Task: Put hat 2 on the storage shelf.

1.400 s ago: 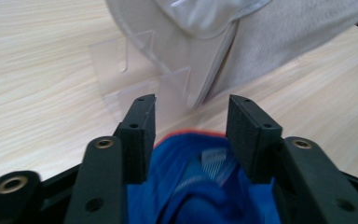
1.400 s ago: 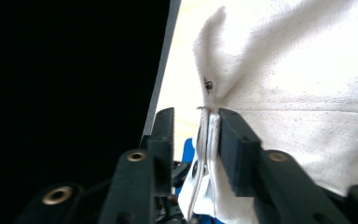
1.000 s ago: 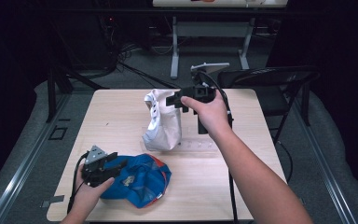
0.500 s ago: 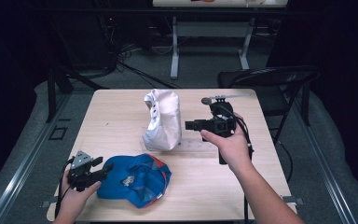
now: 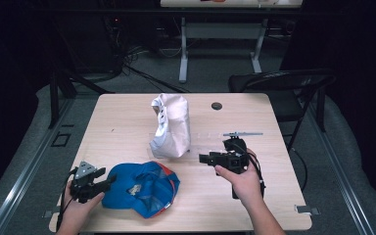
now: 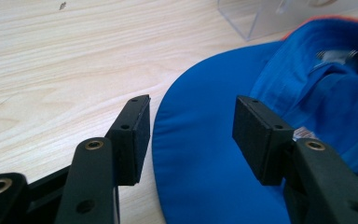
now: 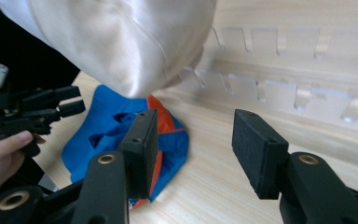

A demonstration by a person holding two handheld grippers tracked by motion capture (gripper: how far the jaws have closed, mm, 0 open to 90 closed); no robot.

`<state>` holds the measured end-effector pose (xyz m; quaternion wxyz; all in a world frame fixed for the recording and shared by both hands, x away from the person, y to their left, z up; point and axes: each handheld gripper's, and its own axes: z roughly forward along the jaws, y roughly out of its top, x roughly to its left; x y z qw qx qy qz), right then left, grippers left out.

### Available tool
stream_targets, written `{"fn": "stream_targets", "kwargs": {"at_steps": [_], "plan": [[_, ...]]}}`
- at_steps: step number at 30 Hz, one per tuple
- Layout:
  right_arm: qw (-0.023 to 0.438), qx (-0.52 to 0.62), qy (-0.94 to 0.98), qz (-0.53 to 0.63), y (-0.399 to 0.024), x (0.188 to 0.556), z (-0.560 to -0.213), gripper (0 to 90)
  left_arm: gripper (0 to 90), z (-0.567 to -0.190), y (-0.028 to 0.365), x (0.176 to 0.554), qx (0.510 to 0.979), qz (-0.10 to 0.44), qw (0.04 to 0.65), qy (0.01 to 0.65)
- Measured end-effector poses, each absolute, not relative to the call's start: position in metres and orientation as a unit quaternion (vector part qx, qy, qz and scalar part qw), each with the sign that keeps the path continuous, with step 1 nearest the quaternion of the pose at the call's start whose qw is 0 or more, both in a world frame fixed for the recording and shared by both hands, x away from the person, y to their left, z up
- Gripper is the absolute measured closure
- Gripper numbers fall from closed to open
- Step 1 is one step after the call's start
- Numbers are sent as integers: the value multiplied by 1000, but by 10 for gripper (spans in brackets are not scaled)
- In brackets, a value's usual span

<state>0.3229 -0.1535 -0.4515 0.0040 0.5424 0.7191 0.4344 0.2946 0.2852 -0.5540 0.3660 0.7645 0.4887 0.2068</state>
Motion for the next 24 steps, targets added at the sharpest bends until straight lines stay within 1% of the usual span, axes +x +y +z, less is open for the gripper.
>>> {"fn": "stream_targets", "kwargs": {"at_steps": [6,7,11,15,17,24], "plan": [[-8,550,719,426,-150,318,-464,515,470,-560,283,296,773,196,356,488],[-20,551,720,423,-147,315,-468,520,470,-560,281,295,774,196,355,486],[-26,551,724,414,-140,312,-479,537,470,-559,276,294,778,201,357,476],[-50,551,727,405,-129,310,-496,565,470,-558,274,293,780,203,358,470],[-53,553,728,403,-126,309,-499,571,470,-558,274,293,778,205,361,471],[-91,554,728,393,-114,310,-522,577,470,-557,274,293,776,206,366,470]]}}
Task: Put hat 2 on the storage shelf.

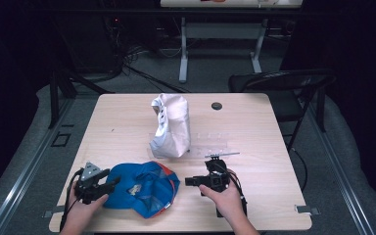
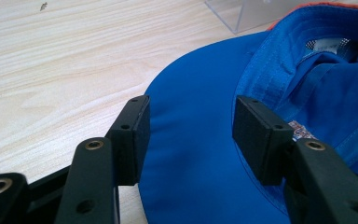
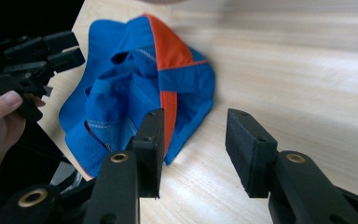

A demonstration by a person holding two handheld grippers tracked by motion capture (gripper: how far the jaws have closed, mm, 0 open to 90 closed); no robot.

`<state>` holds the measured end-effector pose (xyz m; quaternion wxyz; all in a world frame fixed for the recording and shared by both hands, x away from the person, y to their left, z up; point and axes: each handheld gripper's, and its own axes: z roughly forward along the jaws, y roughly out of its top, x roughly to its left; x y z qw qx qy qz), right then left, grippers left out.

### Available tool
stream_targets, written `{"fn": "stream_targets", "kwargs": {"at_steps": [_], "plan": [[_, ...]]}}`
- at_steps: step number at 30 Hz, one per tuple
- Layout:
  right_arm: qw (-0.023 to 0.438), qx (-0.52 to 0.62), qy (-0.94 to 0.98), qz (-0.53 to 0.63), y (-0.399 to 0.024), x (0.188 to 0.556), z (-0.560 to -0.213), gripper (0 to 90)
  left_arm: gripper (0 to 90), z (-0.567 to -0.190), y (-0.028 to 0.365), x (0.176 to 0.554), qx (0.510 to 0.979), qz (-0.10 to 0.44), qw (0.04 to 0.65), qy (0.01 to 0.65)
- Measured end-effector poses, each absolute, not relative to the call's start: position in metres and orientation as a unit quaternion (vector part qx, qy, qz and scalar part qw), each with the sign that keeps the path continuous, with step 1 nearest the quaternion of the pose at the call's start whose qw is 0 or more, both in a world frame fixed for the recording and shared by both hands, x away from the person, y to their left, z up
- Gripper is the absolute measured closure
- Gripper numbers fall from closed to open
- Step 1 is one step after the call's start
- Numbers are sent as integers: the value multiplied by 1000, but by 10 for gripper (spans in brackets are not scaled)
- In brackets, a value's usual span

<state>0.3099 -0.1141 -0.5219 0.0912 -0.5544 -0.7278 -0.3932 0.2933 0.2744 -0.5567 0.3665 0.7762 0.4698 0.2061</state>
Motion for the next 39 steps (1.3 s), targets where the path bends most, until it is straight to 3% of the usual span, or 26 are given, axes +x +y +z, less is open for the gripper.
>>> {"fn": "stream_targets", "kwargs": {"at_steps": [21,28,39], "plan": [[154,-545,-736,-372,-73,313,-557,582,470,-555,277,293,772,217,368,471],[171,-561,-730,-349,-70,313,-560,847,470,-555,277,293,772,217,368,471],[153,-574,-722,-355,-89,309,-552,896,470,-554,278,293,769,219,371,472]]}}
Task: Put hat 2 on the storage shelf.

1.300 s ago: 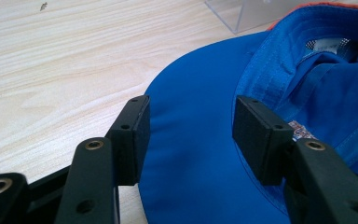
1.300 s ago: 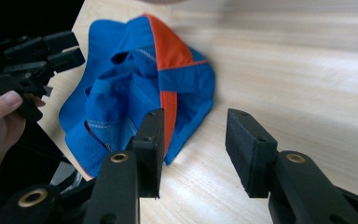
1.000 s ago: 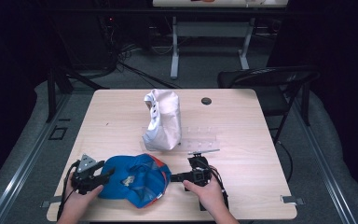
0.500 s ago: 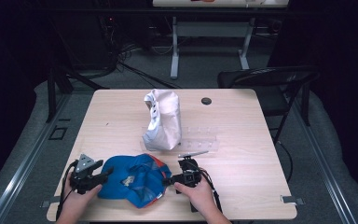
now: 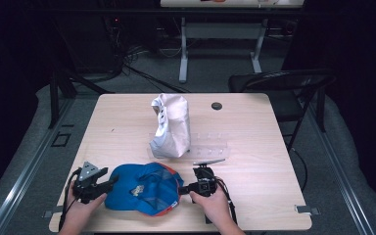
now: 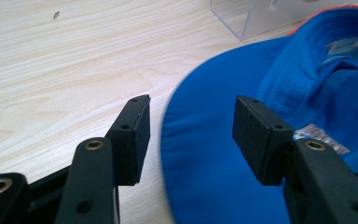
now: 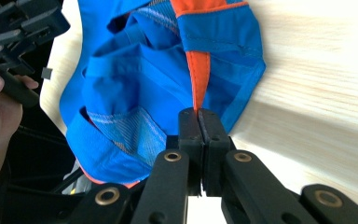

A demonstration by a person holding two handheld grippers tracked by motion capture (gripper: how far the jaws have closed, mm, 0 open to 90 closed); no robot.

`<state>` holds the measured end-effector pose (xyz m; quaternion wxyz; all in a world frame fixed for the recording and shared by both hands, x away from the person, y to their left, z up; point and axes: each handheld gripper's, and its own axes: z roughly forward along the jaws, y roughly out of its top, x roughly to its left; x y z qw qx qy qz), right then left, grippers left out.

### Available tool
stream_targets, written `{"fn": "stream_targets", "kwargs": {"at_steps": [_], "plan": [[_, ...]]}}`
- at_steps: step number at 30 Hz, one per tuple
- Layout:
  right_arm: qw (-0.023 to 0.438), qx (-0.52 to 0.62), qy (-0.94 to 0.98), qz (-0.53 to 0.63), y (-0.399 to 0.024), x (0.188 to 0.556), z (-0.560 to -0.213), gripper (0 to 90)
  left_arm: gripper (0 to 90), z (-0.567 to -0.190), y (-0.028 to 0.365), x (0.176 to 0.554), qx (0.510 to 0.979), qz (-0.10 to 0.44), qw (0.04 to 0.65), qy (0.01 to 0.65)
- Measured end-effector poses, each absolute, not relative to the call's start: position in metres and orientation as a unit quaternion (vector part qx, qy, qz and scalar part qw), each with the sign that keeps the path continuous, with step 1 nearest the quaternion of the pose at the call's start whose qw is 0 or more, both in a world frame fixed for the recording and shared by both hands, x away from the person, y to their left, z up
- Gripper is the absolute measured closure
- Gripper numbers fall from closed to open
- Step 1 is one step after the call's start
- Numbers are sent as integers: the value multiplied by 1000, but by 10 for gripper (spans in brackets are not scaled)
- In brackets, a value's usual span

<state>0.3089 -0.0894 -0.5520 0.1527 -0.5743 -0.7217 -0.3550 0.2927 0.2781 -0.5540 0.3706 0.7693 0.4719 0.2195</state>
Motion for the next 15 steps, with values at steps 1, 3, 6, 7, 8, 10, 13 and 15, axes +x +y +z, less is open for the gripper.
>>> {"fn": "stream_targets", "kwargs": {"at_steps": [1,3,6,7,8,10,13,15], "plan": [[153,-578,-718,-357,-94,309,-550,895,470,-554,278,293,769,219,370,472],[149,-579,-719,-353,-101,308,-548,896,470,-554,278,293,769,220,369,472],[142,-582,-720,-349,-115,307,-544,895,470,-554,277,293,770,220,369,472],[140,-586,-715,-354,-121,306,-543,895,470,-554,277,293,770,220,369,471],[137,-589,-716,-350,-126,305,-541,895,470,-555,277,293,772,220,367,471],[130,-594,-713,-348,-138,303,-539,895,470,-555,277,293,771,219,368,471],[128,-599,-711,-347,-152,301,-538,894,470,-555,276,293,771,219,368,471],[126,-598,-715,-340,-161,300,-536,894,470,-555,275,293,772,218,367,472]]}}
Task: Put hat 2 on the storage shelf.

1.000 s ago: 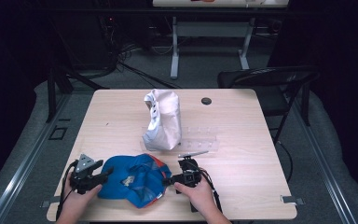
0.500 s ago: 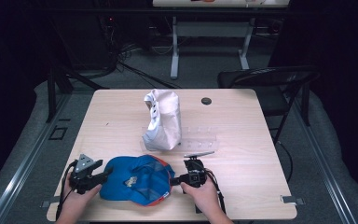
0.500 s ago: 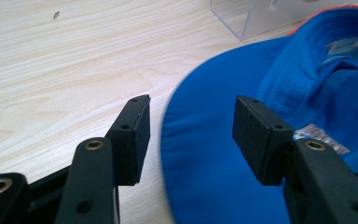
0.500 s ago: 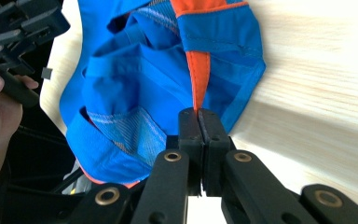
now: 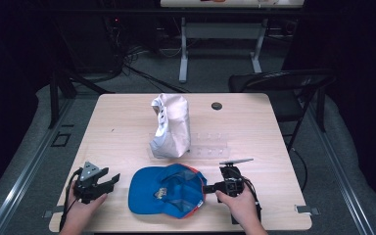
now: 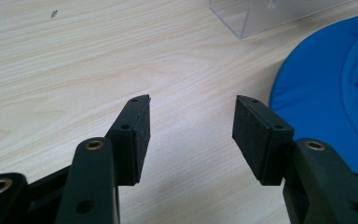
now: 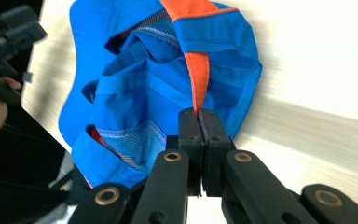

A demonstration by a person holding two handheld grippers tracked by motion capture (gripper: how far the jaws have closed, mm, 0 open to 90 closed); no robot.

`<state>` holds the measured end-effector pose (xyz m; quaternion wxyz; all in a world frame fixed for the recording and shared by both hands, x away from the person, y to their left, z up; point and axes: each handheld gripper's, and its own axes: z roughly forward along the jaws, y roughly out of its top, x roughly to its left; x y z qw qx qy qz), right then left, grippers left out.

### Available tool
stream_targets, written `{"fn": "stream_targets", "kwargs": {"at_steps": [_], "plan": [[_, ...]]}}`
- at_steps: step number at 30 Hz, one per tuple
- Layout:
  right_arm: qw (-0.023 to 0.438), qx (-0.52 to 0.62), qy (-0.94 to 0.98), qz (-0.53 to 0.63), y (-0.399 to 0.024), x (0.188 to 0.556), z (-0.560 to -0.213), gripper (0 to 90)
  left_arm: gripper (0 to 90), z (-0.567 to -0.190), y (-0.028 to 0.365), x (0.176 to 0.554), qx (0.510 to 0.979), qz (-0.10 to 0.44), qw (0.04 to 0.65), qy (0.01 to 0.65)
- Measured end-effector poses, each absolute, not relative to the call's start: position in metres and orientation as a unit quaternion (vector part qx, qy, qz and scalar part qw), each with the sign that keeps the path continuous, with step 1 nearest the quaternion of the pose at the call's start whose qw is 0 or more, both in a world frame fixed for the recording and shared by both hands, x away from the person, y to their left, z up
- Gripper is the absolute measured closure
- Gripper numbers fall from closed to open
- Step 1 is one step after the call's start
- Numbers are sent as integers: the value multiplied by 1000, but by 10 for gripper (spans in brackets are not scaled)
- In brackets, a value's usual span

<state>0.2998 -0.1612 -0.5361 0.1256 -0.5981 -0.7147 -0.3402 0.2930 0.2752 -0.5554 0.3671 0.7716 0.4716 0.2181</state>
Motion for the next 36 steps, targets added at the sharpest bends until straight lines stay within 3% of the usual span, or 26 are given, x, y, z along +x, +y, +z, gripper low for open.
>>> {"fn": "stream_targets", "kwargs": {"at_steps": [12,23,36], "plan": [[112,-621,-693,-349,-196,298,-534,883,470,-557,275,294,774,216,364,471],[132,-614,-694,-353,-191,301,-546,670,470,-556,276,295,772,217,366,472],[175,-607,-695,-343,-191,306,-559,613,470,-556,276,295,772,218,365,472]]}}
